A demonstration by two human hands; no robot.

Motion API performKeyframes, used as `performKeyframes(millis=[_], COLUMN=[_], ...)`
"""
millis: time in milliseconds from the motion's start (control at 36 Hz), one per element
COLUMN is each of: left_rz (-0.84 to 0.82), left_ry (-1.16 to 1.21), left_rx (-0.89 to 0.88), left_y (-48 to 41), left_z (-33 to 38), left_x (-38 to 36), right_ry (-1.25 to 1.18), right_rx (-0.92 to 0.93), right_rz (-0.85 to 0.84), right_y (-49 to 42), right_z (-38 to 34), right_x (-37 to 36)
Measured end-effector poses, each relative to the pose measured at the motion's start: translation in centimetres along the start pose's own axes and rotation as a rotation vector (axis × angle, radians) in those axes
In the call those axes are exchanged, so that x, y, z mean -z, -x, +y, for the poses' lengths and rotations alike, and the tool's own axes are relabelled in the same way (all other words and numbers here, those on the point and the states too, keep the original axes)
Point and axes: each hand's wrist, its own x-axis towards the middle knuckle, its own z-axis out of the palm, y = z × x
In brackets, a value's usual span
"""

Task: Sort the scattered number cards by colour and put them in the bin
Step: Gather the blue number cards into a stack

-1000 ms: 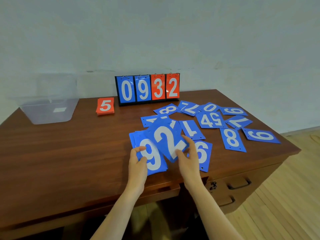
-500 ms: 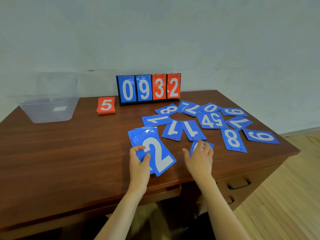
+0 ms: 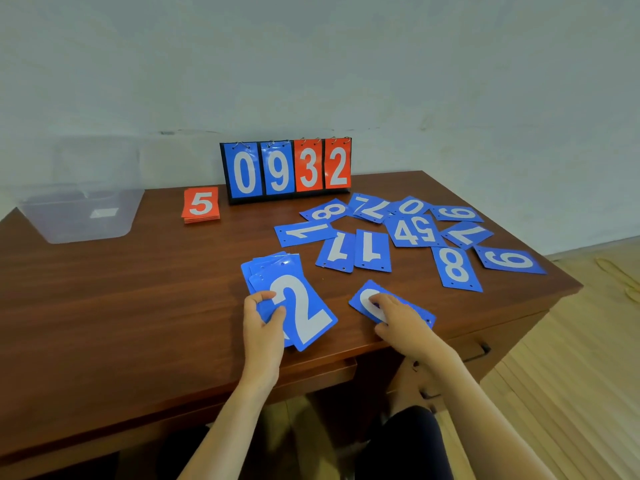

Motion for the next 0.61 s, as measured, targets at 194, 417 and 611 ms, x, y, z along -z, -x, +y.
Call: performKeyframes(millis=[194, 417, 611], left_rz=[-0.009, -0.005, 0.02], left_ry=[0.007, -0.006, -0.008], left_rx=[0.011, -0.003, 0.002], left_y=[0.3, 0.4, -0.1], left_z=[0.1, 0.3, 0.4], left_x=[-0.2, -0.2, 0.3], right_ry=[0.123, 0.225, -0.183], right_rx=[-0.045, -0.28, 0.09], right_rz=[0.089, 0.192, 0.275], right_y=[-0.1, -2.3, -2.2], right_z=[-0.4, -2.0, -1.2], right_x=[-1.1, -3.3, -2.7])
